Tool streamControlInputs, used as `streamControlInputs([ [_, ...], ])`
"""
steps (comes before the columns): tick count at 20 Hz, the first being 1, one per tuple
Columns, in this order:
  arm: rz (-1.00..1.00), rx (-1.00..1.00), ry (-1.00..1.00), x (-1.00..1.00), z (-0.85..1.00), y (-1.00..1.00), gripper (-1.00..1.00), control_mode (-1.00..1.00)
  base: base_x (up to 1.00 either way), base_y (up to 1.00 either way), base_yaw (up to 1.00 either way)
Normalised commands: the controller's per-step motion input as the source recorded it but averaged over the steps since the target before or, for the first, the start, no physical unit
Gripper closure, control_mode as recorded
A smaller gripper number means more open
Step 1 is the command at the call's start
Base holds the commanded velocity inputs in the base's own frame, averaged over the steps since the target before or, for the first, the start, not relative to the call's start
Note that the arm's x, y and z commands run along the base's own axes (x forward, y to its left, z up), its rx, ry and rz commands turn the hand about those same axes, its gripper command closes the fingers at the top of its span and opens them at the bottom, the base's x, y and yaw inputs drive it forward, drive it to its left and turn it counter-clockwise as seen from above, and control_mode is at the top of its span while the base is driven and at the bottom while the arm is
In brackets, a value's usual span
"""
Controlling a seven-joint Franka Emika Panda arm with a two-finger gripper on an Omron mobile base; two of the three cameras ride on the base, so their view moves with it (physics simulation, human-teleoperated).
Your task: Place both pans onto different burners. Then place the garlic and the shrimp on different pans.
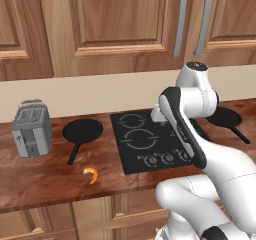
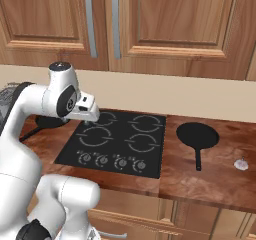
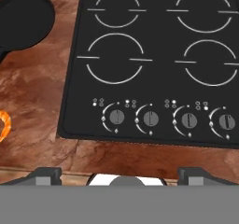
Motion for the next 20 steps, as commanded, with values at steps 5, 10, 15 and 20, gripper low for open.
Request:
streamControlInputs([
  [5,-0.01,0.04,0.0,0.0,-0.27,0.26,-1.0,-1.0,0.0,0.0,0.0],
  [10,0.0,0.05,0.0,0.0,-0.24,0.25,-1.0,-1.0,0.0,0.0,0.0],
  [15,0.0,0.04,0.0,0.0,-0.22,0.26,-1.0,-1.0,0.0,0.0,0.0],
  [20,0.0,0.0,0.0,0.02,-0.19,0.3,-1.0,-1.0,0.0,0.0,0.0],
])
